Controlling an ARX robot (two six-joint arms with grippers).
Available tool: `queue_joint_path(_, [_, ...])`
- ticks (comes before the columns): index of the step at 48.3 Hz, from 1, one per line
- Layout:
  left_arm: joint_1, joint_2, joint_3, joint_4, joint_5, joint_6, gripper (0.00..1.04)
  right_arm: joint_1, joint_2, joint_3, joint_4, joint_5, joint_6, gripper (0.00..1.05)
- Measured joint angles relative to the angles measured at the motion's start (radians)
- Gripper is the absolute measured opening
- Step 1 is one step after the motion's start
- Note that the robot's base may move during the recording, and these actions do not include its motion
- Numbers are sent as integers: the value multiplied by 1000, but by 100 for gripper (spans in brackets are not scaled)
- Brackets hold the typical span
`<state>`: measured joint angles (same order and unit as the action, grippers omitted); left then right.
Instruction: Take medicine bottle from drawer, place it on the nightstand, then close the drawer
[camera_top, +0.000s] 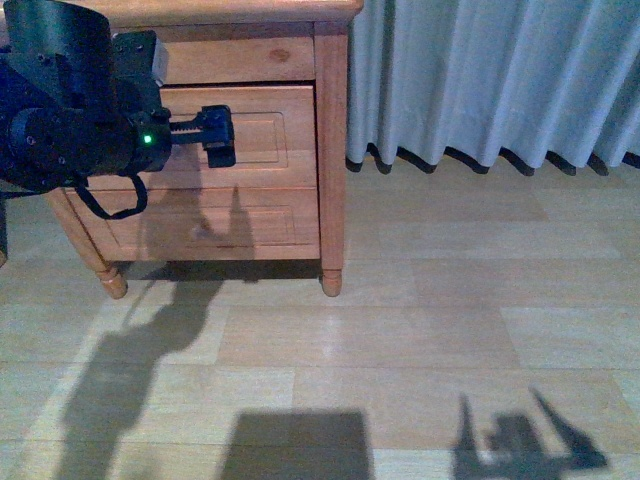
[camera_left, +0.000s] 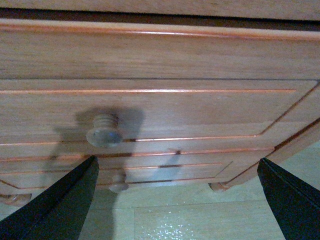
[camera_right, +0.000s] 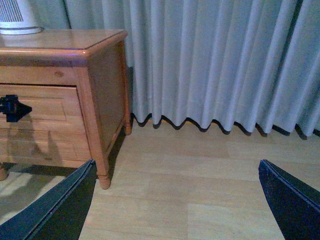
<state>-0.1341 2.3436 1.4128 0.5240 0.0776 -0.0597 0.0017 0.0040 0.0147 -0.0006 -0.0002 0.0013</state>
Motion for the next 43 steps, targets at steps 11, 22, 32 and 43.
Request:
queue_joint_path(11, [26,50,72,-9,-4,19,98,0,0,0,0,0,0,98])
queue_joint_path(22, [37,105,138,-21,-6,18,98,0,0,0,0,0,0,98])
queue_joint_path(32, [39,127,154,-21,-15,17,98,0,0,0,0,0,0,98])
queue_joint_path(43, [44,144,162,-21,-23,10,98,0,0,0,0,0,0,98])
